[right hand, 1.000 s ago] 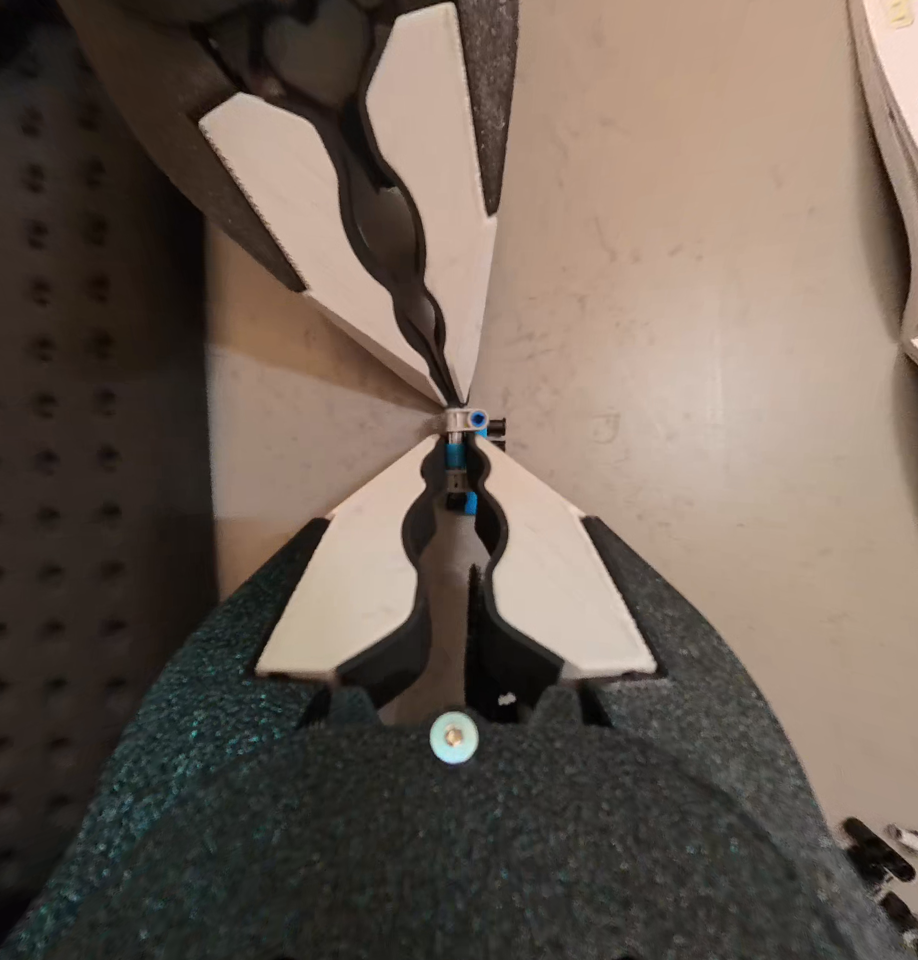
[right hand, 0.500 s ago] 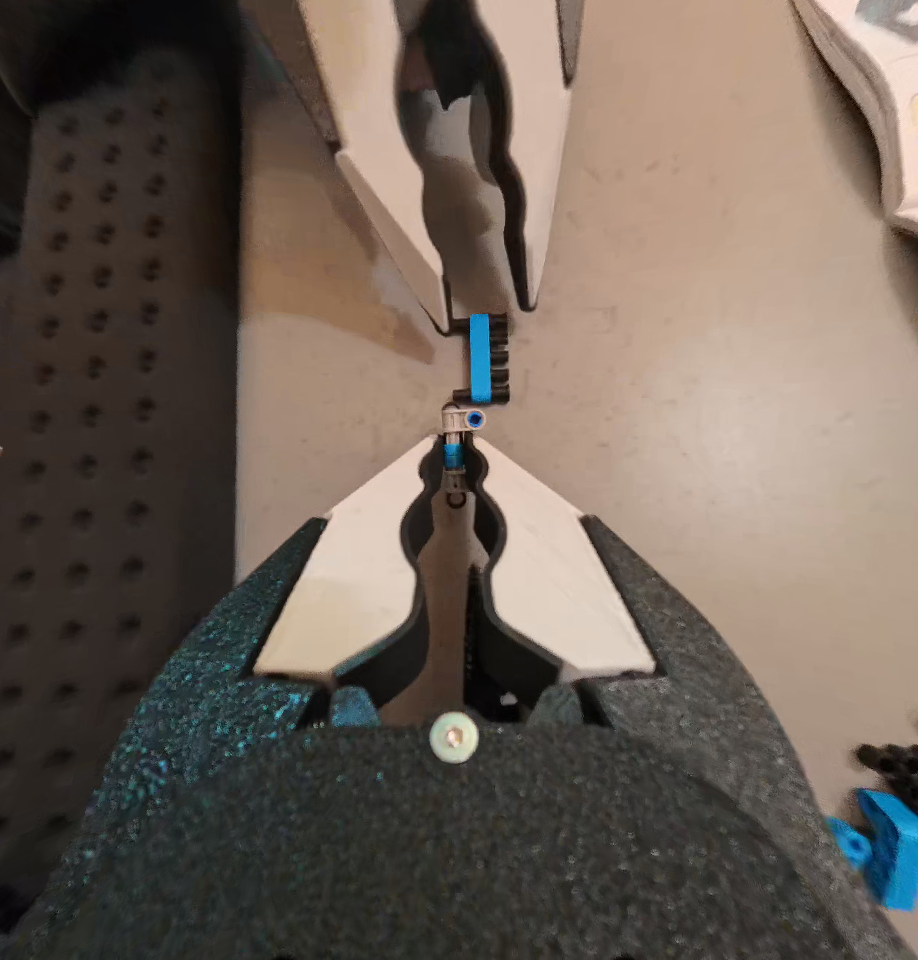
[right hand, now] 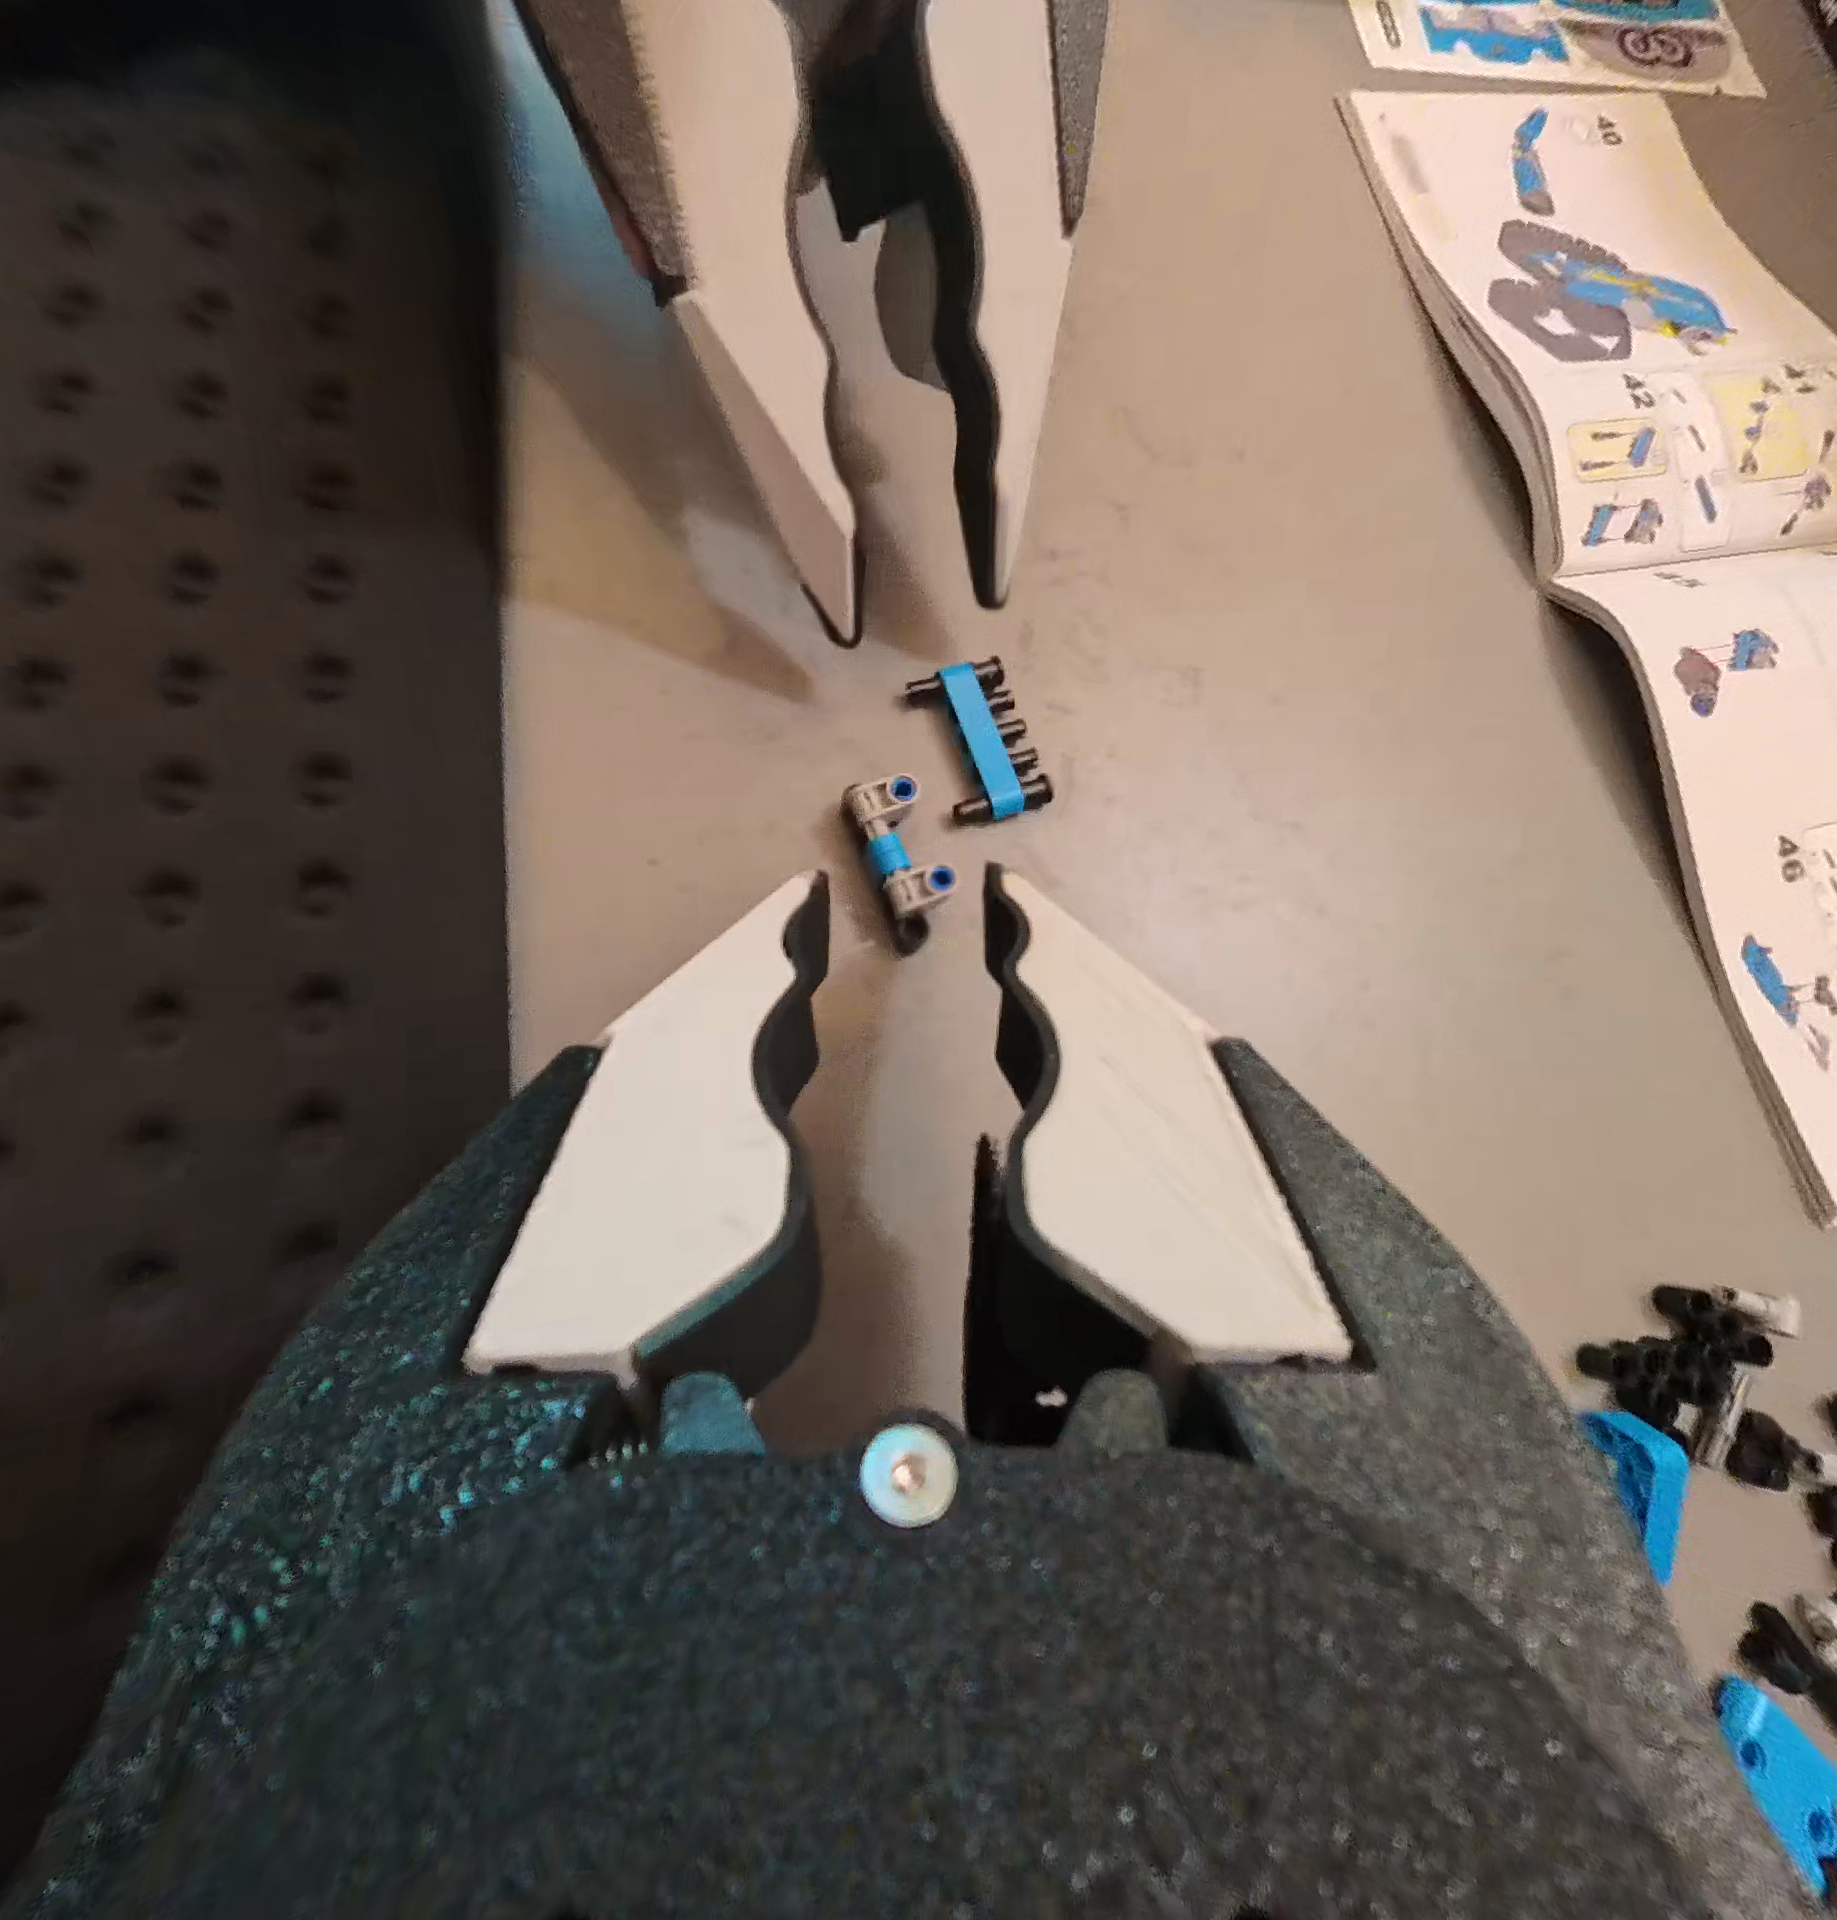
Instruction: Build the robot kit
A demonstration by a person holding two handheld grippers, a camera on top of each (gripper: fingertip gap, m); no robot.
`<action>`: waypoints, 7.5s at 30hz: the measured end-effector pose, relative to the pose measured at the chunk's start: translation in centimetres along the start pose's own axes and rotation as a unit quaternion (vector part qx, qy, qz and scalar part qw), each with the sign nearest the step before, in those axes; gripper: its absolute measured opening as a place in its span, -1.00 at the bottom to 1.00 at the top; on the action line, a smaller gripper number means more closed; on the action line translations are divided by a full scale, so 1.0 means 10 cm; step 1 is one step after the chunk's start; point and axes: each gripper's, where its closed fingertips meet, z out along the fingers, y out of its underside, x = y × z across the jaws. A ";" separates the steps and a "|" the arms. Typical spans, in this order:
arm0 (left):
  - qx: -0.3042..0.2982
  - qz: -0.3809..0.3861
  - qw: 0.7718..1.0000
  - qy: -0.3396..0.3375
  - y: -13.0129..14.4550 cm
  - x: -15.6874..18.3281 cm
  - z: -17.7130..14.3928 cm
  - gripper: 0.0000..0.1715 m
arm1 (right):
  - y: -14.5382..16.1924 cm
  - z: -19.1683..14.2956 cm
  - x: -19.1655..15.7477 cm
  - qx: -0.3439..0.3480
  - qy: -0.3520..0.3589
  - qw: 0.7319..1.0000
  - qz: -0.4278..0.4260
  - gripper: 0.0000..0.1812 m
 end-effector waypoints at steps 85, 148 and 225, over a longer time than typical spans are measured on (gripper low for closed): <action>-0.002 0.003 0.999 0.036 -0.02 0.10 0.19 -0.49 | 0.09 0.34 0.08 0.037 -0.220 0.970 -0.099 -0.43; -0.005 0.026 1.000 0.009 0.00 0.10 0.20 -0.51 | 0.06 0.37 0.13 0.032 -0.210 0.976 -0.051 -0.50; -0.004 -0.021 1.000 -0.002 -0.02 0.04 0.22 -0.65 | 0.08 0.37 0.16 0.029 -0.207 0.976 -0.054 -0.73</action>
